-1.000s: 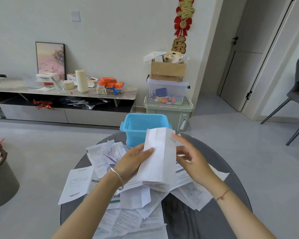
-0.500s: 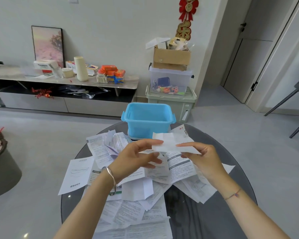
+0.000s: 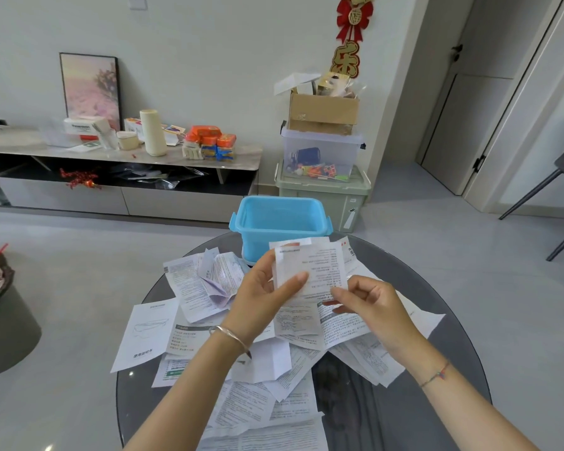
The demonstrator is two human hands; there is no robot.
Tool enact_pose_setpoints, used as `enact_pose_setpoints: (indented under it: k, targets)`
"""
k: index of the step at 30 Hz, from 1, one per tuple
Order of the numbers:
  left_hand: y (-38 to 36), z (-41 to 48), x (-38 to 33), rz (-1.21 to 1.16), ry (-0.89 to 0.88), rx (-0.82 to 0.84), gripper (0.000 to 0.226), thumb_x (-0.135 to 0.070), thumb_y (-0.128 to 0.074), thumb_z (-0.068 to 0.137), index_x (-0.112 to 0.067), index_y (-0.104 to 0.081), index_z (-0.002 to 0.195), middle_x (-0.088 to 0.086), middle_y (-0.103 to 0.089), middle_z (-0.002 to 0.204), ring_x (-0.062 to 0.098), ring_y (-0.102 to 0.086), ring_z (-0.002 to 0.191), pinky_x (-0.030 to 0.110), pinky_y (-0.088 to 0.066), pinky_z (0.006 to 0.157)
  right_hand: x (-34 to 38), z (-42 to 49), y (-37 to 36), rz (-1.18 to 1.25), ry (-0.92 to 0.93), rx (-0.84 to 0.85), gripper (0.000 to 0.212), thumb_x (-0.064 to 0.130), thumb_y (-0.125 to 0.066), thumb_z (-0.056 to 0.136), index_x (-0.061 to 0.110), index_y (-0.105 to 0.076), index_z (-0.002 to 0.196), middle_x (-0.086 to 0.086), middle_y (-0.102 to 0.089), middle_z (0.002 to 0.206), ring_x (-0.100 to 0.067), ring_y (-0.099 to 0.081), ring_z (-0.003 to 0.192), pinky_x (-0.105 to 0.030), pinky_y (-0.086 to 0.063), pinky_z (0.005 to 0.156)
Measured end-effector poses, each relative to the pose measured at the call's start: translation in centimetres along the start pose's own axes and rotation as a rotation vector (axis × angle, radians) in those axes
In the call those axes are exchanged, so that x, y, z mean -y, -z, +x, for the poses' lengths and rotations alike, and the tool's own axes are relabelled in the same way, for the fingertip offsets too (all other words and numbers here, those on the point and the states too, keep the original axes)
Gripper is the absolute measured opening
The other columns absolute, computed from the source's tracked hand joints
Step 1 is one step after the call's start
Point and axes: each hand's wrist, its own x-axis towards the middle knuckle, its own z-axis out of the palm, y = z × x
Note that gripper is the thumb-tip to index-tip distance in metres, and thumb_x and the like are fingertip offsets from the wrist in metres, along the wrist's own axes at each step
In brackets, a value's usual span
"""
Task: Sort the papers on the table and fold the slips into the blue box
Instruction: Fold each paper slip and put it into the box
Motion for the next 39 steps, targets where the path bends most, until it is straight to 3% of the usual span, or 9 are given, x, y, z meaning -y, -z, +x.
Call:
enact_pose_setpoints:
  k: [3,5,10,20,24,26,30,34,39]
  targets:
    - [-0.1,0.1,-0.1,-0.034,-0.019,-0.065,0.037,-0.011,-0.063,0.086,-0.02,-0.06,0.122,-0.01,-0.07,0.11,0.011,-0.066,0.105,0.025,-0.055,0.08,0.0,0.0,-0.1,-0.065,-0.028,0.026,0.022,0.006,-0.064,0.087,-0.009,-0.056,0.073,-0.002,-0.075,0.089,-0.019,-0.072,0.08,-0.024,-0.057,0.068]
    - [-0.1,0.1,0.0,-0.044,-0.035,-0.11,0.034,-0.006,-0.06,0.089,-0.02,-0.062,0.119,-0.006,-0.07,0.111,0.011,-0.066,0.104,0.023,-0.055,0.078,0.0,-0.1,-0.2,-0.077,-0.031,0.014,0.021,0.009,-0.064,0.087,-0.005,-0.059,0.072,0.0,-0.075,0.088,-0.018,-0.072,0.079,-0.022,-0.056,0.067]
    - [-0.2,0.0,0.1,-0.004,-0.03,-0.173,0.022,-0.01,-0.06,0.089,-0.019,-0.067,0.108,0.002,-0.073,0.105,0.013,-0.069,0.097,0.023,-0.057,0.075,-0.1,-0.1,-0.4,-0.038,-0.062,-0.055,0.02,0.016,-0.065,0.086,-0.004,-0.066,0.083,-0.003,-0.075,0.083,-0.018,-0.072,0.076,-0.021,-0.056,0.068]
    - [-0.6,-0.1,0.5,0.007,-0.038,-0.188,0.016,-0.005,-0.06,0.089,-0.017,-0.068,0.097,-0.002,-0.075,0.092,0.013,-0.071,0.089,0.019,-0.055,0.07,0.1,-0.3,-0.6,-0.091,-0.075,-0.111,0.02,0.018,-0.068,0.084,-0.001,-0.066,0.083,0.0,-0.075,0.077,-0.015,-0.071,0.07,-0.02,-0.054,0.063]
    - [-0.9,-0.1,0.6,-0.053,-0.048,-0.237,0.033,-0.005,-0.059,0.09,-0.028,-0.06,0.115,0.003,-0.075,0.086,0.016,-0.071,0.088,0.023,-0.057,0.067,0.3,-0.5,-1.3,0.127,-0.123,-0.178,0.024,0.018,-0.069,0.083,0.01,-0.054,0.1,-0.002,-0.075,0.086,-0.02,-0.072,0.075,-0.022,-0.056,0.064]
    - [-1.1,-0.2,0.7,-0.1,-0.036,-0.256,0.042,-0.007,-0.058,0.091,-0.034,-0.053,0.123,0.006,-0.075,0.082,0.015,-0.071,0.086,0.024,-0.057,0.066,0.3,-0.7,-1.9,0.259,-0.185,-0.15,0.027,0.02,-0.069,0.082,0.015,-0.059,0.107,-0.002,-0.075,0.091,-0.019,-0.072,0.081,-0.021,-0.056,0.066]
    - [-1.3,-0.2,1.2,-0.106,0.045,-0.262,0.033,-0.008,-0.06,0.09,-0.026,-0.06,0.118,0.004,-0.074,0.099,0.014,-0.071,0.091,0.026,-0.058,0.066,-0.1,-0.8,-2.8,0.358,-0.251,-0.152,0.023,0.018,-0.069,0.081,0.011,-0.067,0.104,-0.002,-0.075,0.094,-0.014,-0.072,0.084,-0.02,-0.056,0.066]
    - [-0.6,0.2,1.3,0.009,0.086,-0.235,0.033,-0.006,-0.064,0.088,-0.027,-0.064,0.114,-0.001,-0.073,0.102,0.011,-0.07,0.09,0.027,-0.058,0.07,-0.5,-0.7,-2.2,0.239,-0.204,-0.201,0.016,0.011,-0.069,0.083,0.01,-0.069,0.099,0.001,-0.075,0.089,-0.01,-0.071,0.079,-0.016,-0.054,0.062]
    - [-0.4,0.2,1.2,0.147,0.043,-0.252,0.021,-0.015,-0.066,0.087,-0.027,-0.07,0.104,-0.004,-0.074,0.095,0.004,-0.069,0.086,0.015,-0.054,0.068,-0.7,-0.6,-1.8,0.04,-0.152,-0.118,0.015,0.013,-0.068,0.085,0.014,-0.068,0.1,0.008,-0.075,0.086,-0.008,-0.071,0.082,-0.018,-0.055,0.063]
